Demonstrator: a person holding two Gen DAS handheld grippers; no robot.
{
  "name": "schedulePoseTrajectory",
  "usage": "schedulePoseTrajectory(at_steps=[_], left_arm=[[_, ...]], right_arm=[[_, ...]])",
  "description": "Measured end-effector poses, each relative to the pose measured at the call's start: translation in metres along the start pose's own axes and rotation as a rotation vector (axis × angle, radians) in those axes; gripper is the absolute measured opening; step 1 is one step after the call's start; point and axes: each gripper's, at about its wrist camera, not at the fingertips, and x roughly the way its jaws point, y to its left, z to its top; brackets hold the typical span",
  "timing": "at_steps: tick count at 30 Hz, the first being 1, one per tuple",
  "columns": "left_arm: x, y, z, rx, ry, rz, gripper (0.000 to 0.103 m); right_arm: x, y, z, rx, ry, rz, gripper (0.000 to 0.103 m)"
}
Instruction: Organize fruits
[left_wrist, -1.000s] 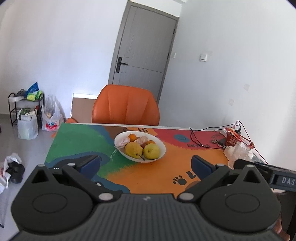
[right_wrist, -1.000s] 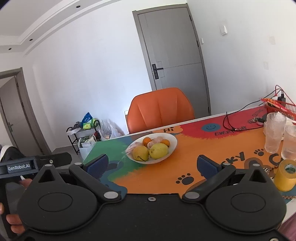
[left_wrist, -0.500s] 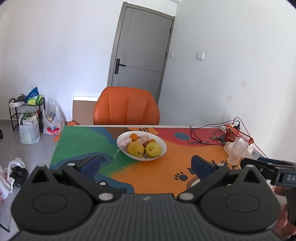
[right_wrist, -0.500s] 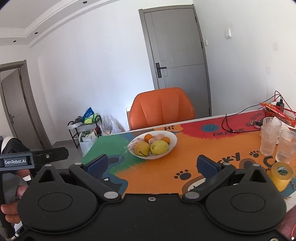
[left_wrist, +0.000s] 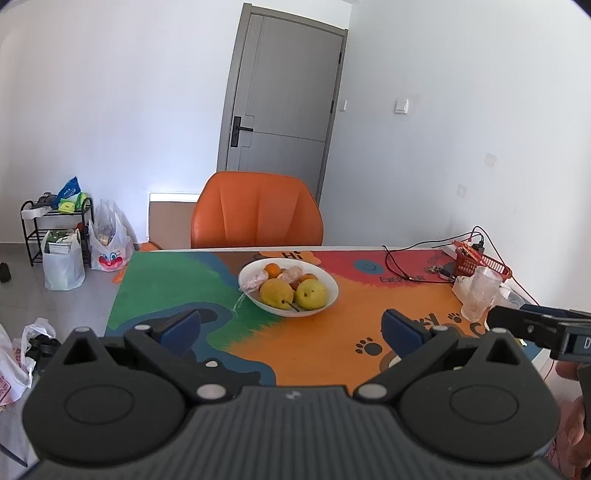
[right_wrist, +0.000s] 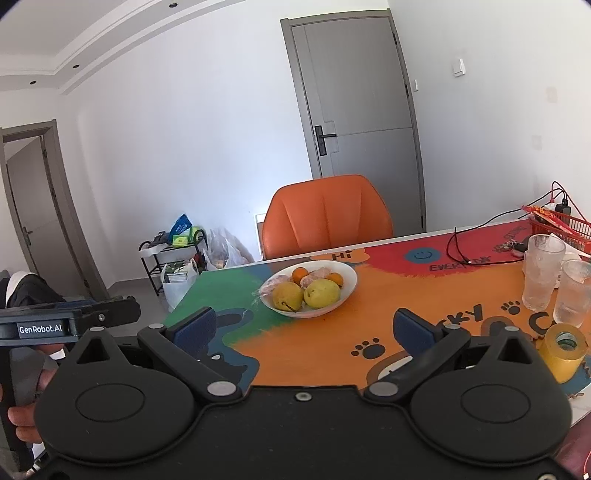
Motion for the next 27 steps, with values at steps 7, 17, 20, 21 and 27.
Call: schedulePoseTrajectory(at_steps=[7,17,20,21,27], left_arm=[[0.0019,-0.0004,-0.0031,0.010,0.007,0.007,0.103],[0.0061,0.0029,-0.0041,0.002,0.014,0.009,0.103],[0.0062,0.0027,-0.0046,0.004,0.015,0.008,0.103],[0.0062,0.0028,-0.0046,0.003,0.015,0.008,0.103],[0.0098,0.0037,-0.0067,0.000,0.026,-0.002,0.103]], right_arm=[[0.0010,-0.0011,-0.0016,0.003,0.008,0.004,0.103],[0.0052,-0.0048,-0.0040,0.014,0.017,-0.007,0.103],[0.0061,-0.0046,-0.0057,0.017,0.021,-0.004,0.103],[0.0060,-0.0037,-0.0060,0.015,0.020,-0.008,0.103],[0.0056,-0.0009,-0.0067,0.003,0.018,0.001,0.103]])
